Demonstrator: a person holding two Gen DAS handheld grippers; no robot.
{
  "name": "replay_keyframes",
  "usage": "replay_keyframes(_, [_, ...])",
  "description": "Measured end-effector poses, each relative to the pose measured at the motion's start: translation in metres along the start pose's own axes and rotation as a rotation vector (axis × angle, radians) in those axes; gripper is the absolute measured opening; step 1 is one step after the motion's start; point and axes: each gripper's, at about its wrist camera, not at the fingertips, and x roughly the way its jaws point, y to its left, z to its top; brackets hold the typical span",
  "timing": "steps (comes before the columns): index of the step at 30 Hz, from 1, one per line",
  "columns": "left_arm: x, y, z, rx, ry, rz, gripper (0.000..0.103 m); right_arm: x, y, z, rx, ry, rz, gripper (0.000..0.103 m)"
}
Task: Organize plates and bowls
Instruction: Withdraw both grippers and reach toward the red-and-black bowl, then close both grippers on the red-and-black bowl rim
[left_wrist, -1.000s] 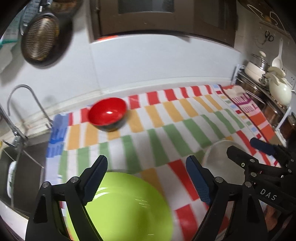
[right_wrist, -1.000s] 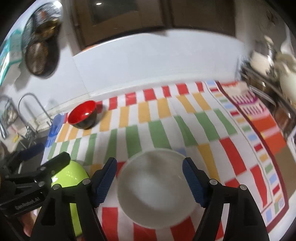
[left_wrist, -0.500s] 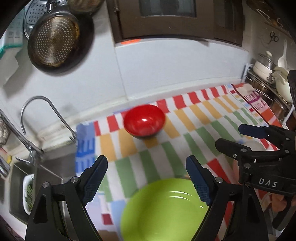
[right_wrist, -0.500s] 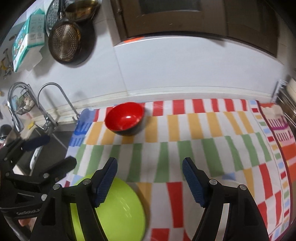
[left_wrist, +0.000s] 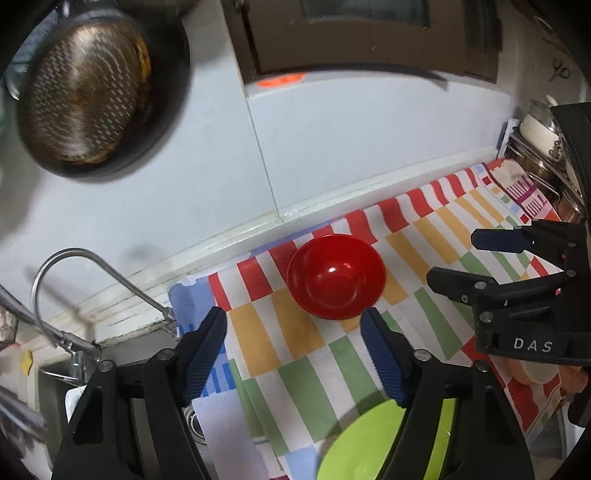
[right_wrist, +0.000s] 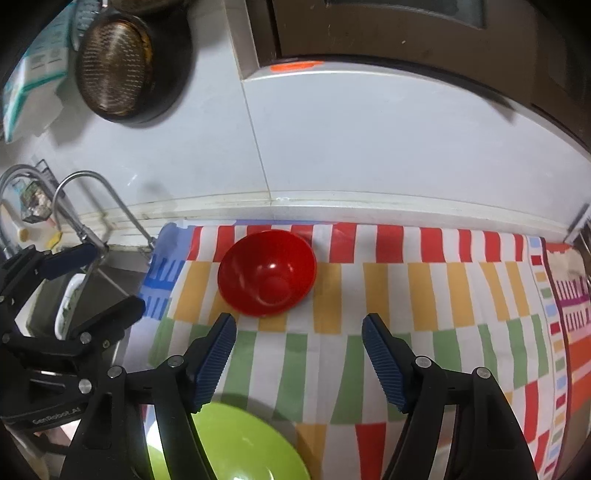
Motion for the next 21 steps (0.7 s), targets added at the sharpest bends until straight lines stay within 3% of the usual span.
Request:
replay_keyframes(10, [0.093, 0.023, 0.031, -0.019, 0.202, -0.102, 0.060, 0.076, -0.013, 0.044, 0.068, 0.194, -0.001, 0.054])
replay_keyframes(21, [0.166, 0.026, 0.039, -0.027, 0.333, -0.134, 0.038, 0.142, -0.026, 0.052, 0.139, 0.330, -0.022, 0.040])
